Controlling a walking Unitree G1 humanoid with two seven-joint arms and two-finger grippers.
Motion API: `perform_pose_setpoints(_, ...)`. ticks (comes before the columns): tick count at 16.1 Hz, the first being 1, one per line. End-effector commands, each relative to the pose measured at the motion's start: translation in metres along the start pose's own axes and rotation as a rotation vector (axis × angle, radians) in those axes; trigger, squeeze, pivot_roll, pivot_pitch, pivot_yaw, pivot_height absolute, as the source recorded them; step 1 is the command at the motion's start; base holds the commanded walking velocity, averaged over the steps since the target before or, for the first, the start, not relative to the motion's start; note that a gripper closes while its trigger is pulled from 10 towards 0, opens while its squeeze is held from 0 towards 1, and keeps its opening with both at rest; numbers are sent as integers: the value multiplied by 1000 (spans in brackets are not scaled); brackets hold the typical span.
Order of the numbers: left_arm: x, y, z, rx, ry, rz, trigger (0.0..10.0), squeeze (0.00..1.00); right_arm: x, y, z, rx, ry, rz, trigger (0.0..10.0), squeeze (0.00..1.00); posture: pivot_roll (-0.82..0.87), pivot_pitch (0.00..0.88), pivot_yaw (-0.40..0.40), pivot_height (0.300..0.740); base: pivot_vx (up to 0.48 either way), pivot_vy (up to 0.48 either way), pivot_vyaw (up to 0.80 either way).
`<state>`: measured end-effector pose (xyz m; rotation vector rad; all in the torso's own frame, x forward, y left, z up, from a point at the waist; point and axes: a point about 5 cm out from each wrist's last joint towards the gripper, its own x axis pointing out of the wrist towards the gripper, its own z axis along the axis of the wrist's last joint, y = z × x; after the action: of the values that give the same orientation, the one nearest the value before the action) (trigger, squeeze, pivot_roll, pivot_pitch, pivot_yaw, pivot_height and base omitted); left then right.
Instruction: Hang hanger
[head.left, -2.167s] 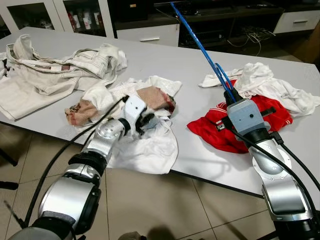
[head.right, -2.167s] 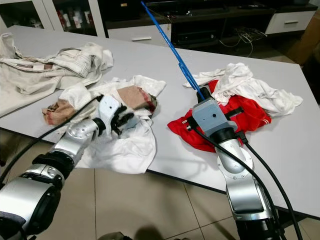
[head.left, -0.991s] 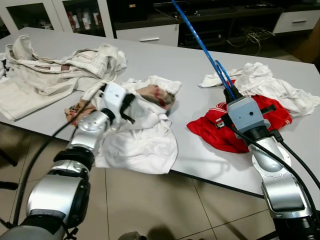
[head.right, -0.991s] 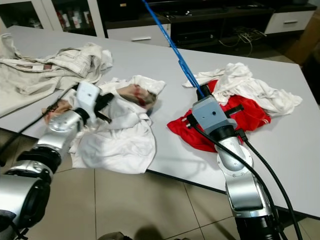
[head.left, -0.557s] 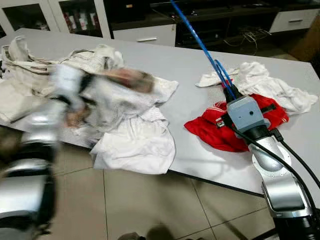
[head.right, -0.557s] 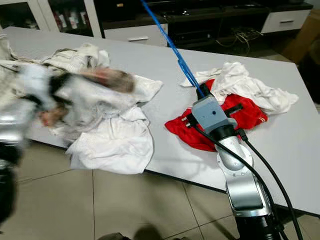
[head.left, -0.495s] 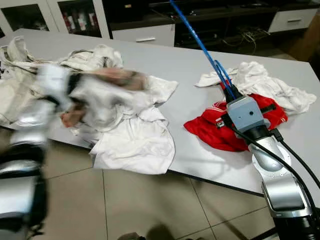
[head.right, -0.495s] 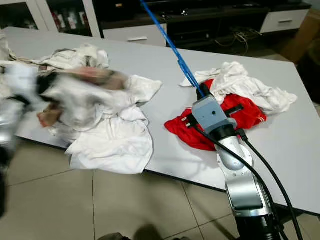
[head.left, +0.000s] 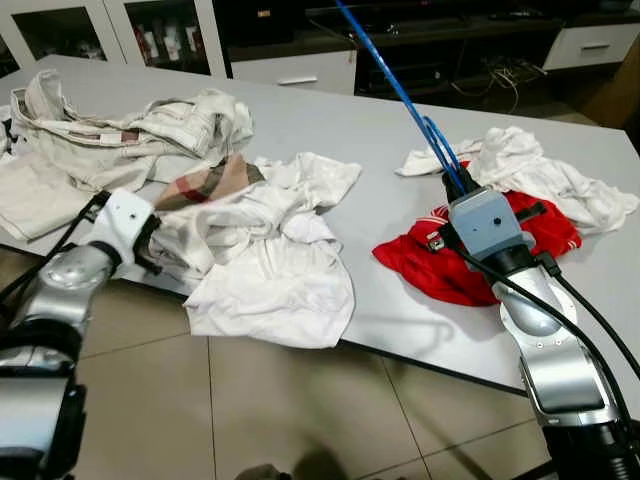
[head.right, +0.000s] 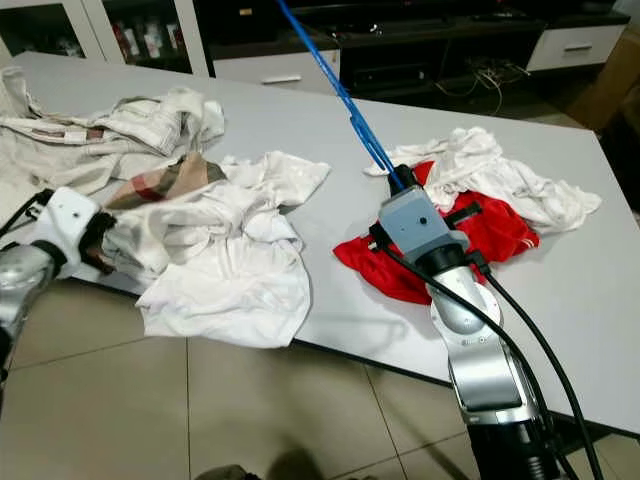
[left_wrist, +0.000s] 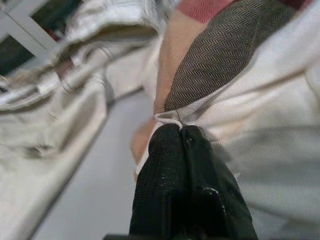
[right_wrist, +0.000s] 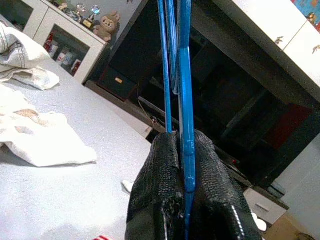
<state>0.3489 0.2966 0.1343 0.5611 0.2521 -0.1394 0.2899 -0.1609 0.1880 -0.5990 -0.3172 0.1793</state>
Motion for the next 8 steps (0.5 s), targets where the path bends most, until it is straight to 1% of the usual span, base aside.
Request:
perform_pose_setpoints(1, 6, 7, 19, -3, -63, 63, 10000, 1000, -1, 0, -1, -4, 0, 6, 10000, 0, -3, 0, 25, 723, 0, 0, 0)
perform_pose_setpoints(2, 9, 6, 30, 1, -109, 78, 10000, 1000, -1, 0, -1, -4, 0, 5, 10000, 0, -3, 0, 25, 723, 0, 0, 0)
perform_pose_setpoints(3, 12, 9, 42, 17, -137, 134, 10000, 1000, -2, 0, -1, -4, 1, 4, 10000, 0, -9, 0, 29, 723, 0, 0, 0)
perform_pose_setpoints(4, 13, 16, 54, -32, -182, 199, 10000, 894, -3, 1, -1, -4, 2, 1, 10000, 0, -16, 0, 36, 723, 0, 0, 0)
perform_pose_setpoints(5, 14, 18, 59, -60, -202, 218, 10000, 0, -3, 1, -1, -3, 3, -1, 10000, 0, -17, 0, 36, 723, 0, 0, 0)
perform_pose_setpoints(6, 14, 24, 70, -107, -254, 255, 10000, 0, -5, 1, -1, -1, 7, -4, 10000, 0, -22, 0, 41, 723, 0, 0, 0)
perform_pose_setpoints(7, 14, 25, 74, -128, -280, 249, 10000, 0, -5, 1, -1, 0, 8, -5, 10000, 0, -22, 0, 43, 723, 0, 0, 0)
perform_pose_setpoints(8, 15, 22, 85, -189, -342, 196, 10000, 0, -7, 2, -2, 2, 13, -8, 10000, 0, -19, 0, 44, 723, 0, 0, 0)
